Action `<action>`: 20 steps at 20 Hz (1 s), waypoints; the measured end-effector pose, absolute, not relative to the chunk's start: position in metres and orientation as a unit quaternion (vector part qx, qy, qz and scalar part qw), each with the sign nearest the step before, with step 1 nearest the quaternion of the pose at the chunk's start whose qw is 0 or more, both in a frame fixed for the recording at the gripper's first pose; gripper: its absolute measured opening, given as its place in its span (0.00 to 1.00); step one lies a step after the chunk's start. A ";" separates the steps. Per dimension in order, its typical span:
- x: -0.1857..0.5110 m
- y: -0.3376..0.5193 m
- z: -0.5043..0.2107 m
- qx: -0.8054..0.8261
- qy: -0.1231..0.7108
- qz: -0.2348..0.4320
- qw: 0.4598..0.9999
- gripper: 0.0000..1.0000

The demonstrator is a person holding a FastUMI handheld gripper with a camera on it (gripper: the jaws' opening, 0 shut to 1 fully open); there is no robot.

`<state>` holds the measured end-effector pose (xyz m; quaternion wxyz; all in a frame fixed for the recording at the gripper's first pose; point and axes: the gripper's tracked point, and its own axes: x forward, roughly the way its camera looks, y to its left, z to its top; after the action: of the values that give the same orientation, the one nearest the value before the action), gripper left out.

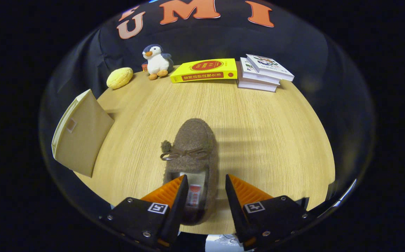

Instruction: Open the storage box then place both shoes into the box .Put the left shoe in first, then the right shoe, with the right side of both shoes facing outward in a uniform manner.

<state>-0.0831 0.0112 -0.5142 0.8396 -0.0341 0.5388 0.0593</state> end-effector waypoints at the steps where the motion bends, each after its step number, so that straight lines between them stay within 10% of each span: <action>1: -0.079 0.010 -0.522 -0.042 0.540 0.056 0.839 0.59; 11: -0.069 0.023 -0.538 0.013 0.561 0.022 0.828 0.06; 20: -0.046 0.116 -0.426 0.103 0.516 0.062 0.848 0.06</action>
<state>-0.0464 0.1159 -0.4255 0.8478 0.1032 0.5164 0.0622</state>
